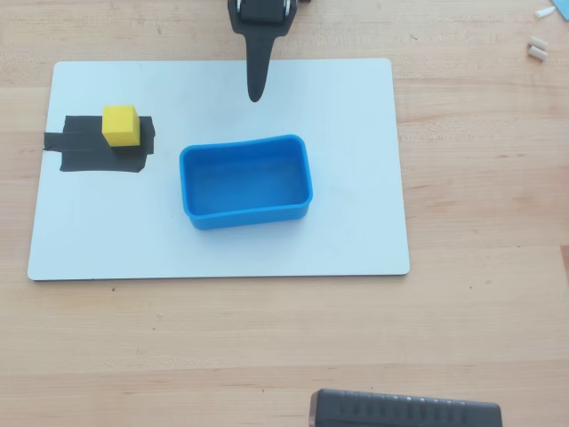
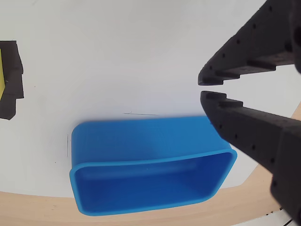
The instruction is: Pick up yellow cube and drop it in the blue rectangular bin
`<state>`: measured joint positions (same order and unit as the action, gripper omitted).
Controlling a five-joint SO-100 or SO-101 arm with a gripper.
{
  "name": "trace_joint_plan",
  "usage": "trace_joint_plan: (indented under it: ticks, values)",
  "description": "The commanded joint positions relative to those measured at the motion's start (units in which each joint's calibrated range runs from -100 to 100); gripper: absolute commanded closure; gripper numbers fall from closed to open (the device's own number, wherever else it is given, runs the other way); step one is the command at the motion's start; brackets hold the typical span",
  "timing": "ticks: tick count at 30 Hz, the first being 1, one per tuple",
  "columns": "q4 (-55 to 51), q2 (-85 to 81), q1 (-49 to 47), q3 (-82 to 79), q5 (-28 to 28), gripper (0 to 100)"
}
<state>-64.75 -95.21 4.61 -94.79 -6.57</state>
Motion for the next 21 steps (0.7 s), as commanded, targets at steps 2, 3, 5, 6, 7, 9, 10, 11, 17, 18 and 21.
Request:
trace_joint_plan:
  ticks: [2, 3, 5, 6, 7, 9, 10, 11, 17, 18, 21]
  values:
    - [-0.5, -1.1, -0.7, 0.9, 0.0, 100]
    - [-0.5, -1.1, -0.7, 0.9, 0.0, 100]
    - [-0.5, -1.1, -0.7, 0.9, 0.0, 100]
    - [-0.5, -1.1, -0.7, 0.9, 0.0, 100]
    - [-0.5, -1.1, -0.7, 0.9, 0.0, 100]
    - [-0.7, -1.1, -0.7, 1.0, 0.0, 100]
    - [-1.5, -1.1, -0.7, 1.2, -0.1, 100]
    - [-2.0, -1.1, -0.5, 1.3, -0.1, 100]
    - [-4.4, 1.5, 1.8, 9.6, -1.9, 100]
    - [-4.4, 4.4, 2.1, 12.4, -2.2, 100]
    - [-5.2, 14.2, 3.2, 21.6, -3.0, 100]
